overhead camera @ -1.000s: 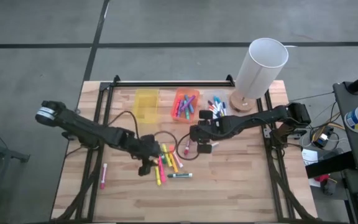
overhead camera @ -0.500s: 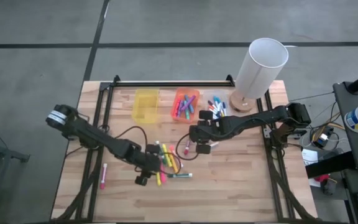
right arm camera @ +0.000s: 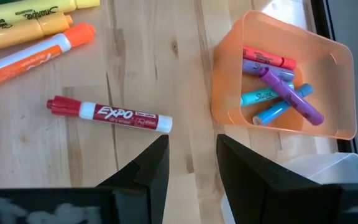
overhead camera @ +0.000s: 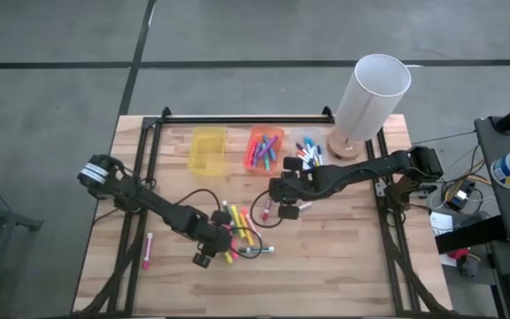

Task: Pick & Place Markers
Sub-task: Put the left yellow highlighter into the orange bin

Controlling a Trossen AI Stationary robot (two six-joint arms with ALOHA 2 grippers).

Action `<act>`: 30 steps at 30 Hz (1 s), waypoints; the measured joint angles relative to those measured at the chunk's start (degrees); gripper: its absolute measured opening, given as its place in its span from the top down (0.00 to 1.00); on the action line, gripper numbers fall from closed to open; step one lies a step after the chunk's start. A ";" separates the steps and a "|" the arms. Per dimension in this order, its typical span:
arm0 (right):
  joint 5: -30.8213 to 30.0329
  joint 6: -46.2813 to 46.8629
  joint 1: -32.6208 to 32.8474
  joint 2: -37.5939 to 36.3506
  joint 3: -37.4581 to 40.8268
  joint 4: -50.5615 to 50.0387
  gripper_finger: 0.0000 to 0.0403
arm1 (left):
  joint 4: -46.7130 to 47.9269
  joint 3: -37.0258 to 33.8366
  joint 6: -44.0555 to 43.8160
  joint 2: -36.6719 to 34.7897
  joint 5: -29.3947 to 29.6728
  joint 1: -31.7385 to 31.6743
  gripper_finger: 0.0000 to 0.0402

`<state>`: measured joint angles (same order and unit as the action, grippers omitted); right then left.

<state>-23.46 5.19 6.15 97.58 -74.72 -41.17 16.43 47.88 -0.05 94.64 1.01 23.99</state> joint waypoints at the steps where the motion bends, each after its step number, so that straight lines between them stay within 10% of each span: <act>1: 0.00 0.00 0.00 0.00 0.00 0.00 0.68 | 0.00 -0.02 -0.56 0.03 0.00 0.00 0.56; 15: 0.00 0.44 0.00 0.00 0.00 -0.02 0.68 | -0.05 0.74 -15.88 -0.26 -0.01 -0.02 0.88; 30: -0.01 2.12 1.88 -0.13 0.00 -2.30 0.68 | 1.16 0.83 -28.17 -14.12 5.00 -1.10 0.87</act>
<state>-23.47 7.31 8.04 97.46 -74.72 -43.46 17.58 48.71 -28.22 80.52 6.00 22.88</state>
